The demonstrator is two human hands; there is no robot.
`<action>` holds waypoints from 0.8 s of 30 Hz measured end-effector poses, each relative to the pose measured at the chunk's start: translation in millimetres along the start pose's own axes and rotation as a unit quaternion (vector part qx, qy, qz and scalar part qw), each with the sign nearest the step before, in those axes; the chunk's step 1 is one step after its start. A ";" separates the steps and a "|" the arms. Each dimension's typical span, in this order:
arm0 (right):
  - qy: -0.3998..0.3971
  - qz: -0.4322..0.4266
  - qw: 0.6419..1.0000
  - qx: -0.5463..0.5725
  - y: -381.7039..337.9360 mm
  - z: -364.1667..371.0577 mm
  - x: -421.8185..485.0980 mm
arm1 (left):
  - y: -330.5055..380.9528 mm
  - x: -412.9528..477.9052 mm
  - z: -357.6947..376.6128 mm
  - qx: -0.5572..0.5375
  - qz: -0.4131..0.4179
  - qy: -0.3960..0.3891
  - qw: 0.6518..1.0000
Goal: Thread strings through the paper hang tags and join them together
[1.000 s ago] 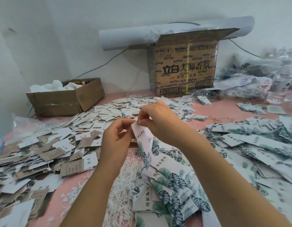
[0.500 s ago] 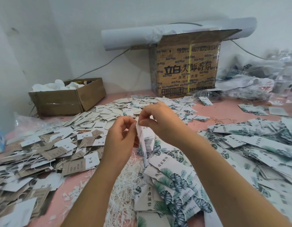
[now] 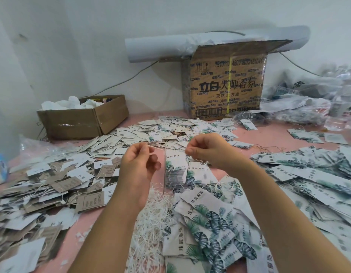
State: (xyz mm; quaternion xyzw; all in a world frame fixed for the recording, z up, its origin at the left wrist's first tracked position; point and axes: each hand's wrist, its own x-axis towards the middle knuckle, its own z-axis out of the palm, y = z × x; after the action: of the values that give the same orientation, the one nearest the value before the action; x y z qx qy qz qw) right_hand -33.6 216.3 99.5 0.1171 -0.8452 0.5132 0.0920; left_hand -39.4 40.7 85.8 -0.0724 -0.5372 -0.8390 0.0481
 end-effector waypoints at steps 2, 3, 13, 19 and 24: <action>0.004 0.012 1.000 -0.008 1.9 -3.0 -0.2 | 4.6 0.7 -1.8 -0.078 -0.002 0.027 0.997; 0.006 0.016 1.000 -0.015 2.8 -3.8 -0.3 | 6.5 1.3 -2.7 -0.108 -0.001 0.042 0.993; 0.068 0.022 0.997 -0.019 8.3 -11.0 -0.4 | 9.3 4.1 -6.7 -0.173 -0.008 0.072 0.982; 0.096 -0.063 0.990 0.082 -8.2 -4.8 -0.7 | 5.8 -2.7 -1.5 -0.065 0.012 0.013 0.998; 0.051 -0.115 0.990 0.062 -25.0 11.1 -2.1 | 3.8 -9.7 5.1 0.011 0.043 -0.057 0.997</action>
State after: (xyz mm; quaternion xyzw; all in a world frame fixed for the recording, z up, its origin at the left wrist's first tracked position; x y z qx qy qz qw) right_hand -24.7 195.5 115.0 0.1930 -0.7865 0.5562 0.1863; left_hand -28.9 43.8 89.6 -0.1426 -0.5450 -0.8245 0.0536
